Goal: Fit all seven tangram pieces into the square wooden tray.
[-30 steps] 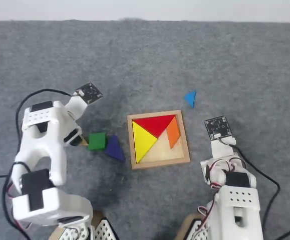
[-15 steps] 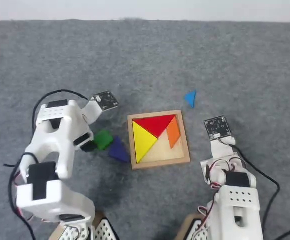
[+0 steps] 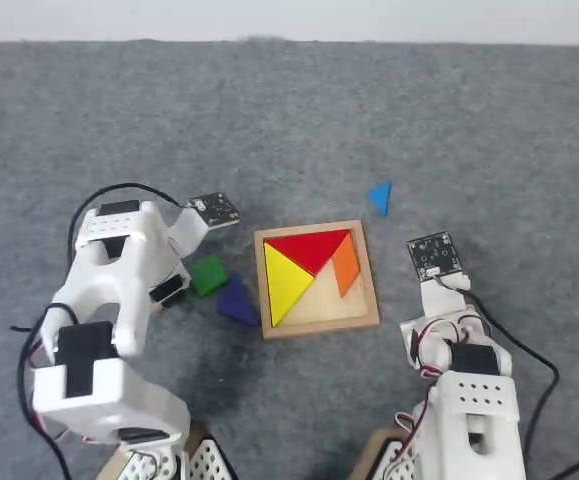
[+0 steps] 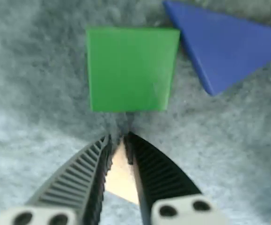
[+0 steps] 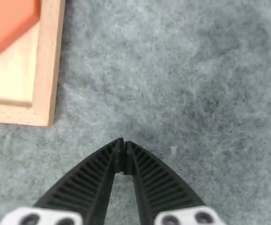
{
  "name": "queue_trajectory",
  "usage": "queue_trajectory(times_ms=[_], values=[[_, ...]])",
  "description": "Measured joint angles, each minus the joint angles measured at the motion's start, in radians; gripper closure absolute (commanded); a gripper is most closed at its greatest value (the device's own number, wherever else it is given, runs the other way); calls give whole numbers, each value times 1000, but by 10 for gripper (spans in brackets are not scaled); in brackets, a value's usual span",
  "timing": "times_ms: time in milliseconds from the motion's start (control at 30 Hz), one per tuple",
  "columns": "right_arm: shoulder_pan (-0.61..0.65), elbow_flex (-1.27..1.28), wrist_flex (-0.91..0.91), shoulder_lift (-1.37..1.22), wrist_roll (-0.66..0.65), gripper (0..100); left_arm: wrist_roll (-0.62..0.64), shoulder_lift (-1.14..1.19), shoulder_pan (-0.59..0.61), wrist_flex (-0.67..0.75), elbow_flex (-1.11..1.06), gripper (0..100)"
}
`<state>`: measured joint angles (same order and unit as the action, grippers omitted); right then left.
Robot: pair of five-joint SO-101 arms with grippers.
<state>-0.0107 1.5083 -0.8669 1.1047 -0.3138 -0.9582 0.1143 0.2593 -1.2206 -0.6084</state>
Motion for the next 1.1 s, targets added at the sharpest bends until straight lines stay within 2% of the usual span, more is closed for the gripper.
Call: queue_trajectory(times_ms=[300,500,600,700,800,967,1100], values=[[0,0,0,0,0,989,167,-109,-11,-84,83,971],[0,0,0,0,0,989,345,-155,-6,-97,137,825],[0,0,0,0,0,989,394,-155,25,-98,137,808],[0,0,0,0,0,989,384,-155,46,-98,121,807],[0,0,0,0,0,989,319,-155,63,-92,66,807],[0,0,0,0,0,989,227,-155,106,-32,2,807],[0,0,0,0,0,989,207,-155,118,8,-21,807]])
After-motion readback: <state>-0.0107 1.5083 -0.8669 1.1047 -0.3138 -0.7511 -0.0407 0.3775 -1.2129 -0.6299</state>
